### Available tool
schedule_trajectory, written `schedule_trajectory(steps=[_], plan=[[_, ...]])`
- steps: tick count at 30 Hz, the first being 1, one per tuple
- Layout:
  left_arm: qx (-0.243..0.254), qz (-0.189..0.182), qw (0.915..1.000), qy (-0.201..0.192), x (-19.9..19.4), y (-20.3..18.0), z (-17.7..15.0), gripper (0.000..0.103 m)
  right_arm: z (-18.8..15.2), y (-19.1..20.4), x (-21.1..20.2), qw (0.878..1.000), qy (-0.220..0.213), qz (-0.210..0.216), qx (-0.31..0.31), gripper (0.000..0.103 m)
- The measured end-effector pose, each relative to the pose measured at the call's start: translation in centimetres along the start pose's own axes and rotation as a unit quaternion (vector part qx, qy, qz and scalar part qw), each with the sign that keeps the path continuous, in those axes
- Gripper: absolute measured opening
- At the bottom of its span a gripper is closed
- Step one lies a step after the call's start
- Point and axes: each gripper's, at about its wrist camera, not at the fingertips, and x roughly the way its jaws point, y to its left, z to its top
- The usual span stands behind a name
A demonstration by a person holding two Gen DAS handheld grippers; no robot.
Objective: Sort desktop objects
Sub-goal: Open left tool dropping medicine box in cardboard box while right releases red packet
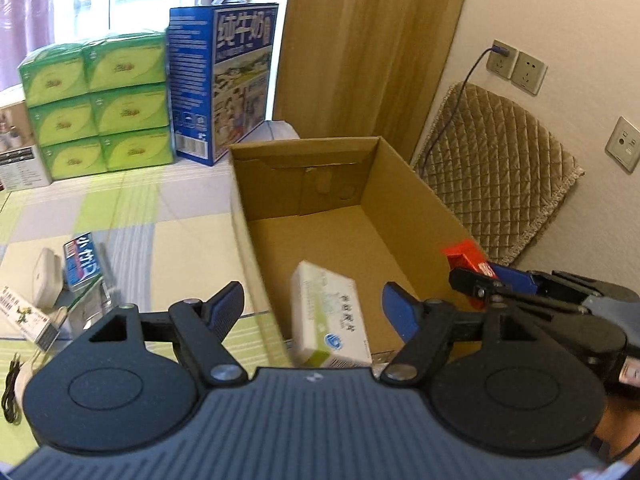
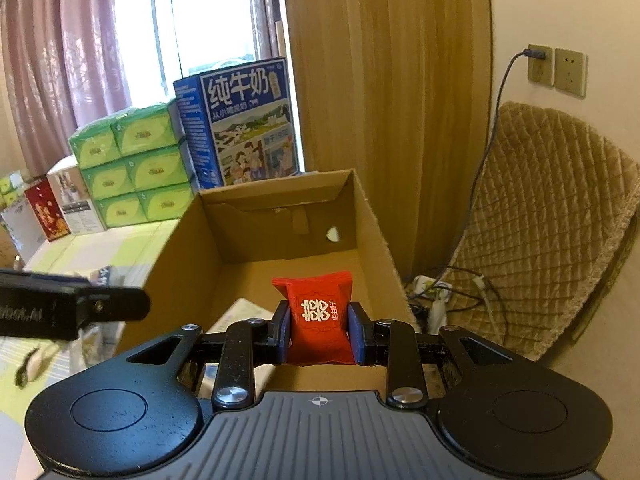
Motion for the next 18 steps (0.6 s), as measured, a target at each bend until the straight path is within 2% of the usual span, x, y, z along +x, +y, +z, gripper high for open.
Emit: schedule_trajectory(steps=[2,3,4,11,18], plan=[[-0.005,0.002,1.0000,0.000,-0.5,0.6,-0.3,0.072,0.3,0.0,0.2,1.000,-0.003,0.019,0.013,0.035],[-0.007,0.003,1.0000,0.000,-0.7,0.8,-0.5,0.072,0.4,0.0,0.1,1.000,-0.005,0.017,0.017,0.051],[-0.008,0.005,1.0000,0.000,-1.0,1.0,-0.7,0.072,0.5,0.0,-0.1,1.000,-0.013,0.016,0.022,0.062],[-0.029,0.019,0.9994,-0.005,-3.3,3.2,-2.2,0.076,0.4,0.1,-2.7,0.999,-0.030,0.010,0.034,0.063],[-0.036,0.036,0.9987,0.002,-6.2,4.9,-4.5,0.081,-0.9,1.3,-6.0,0.998,-0.027,0.009,0.052,0.066]])
